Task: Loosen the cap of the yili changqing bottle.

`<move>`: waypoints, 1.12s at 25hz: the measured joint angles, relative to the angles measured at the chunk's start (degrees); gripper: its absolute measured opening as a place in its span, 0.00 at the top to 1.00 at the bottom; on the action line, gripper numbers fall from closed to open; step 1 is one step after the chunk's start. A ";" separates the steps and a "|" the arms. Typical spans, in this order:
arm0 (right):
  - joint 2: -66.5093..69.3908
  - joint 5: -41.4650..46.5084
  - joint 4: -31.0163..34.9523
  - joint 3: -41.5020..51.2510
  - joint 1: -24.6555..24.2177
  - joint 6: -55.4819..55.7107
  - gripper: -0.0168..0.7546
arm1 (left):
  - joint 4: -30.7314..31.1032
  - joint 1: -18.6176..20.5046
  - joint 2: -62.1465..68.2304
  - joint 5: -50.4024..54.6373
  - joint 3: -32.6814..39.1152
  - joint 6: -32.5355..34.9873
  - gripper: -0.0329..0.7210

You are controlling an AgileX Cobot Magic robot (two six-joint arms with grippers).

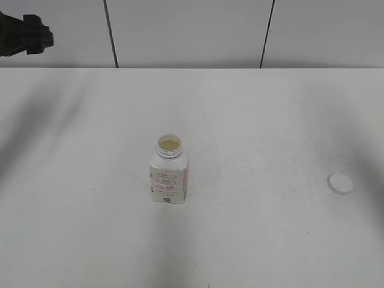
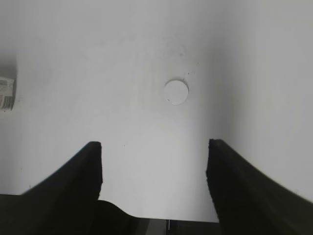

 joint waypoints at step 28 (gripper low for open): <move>-61.65 -5.01 -3.11 40.44 0.00 -4.65 0.30 | 0.00 0.02 0.00 -0.44 0.00 0.00 0.20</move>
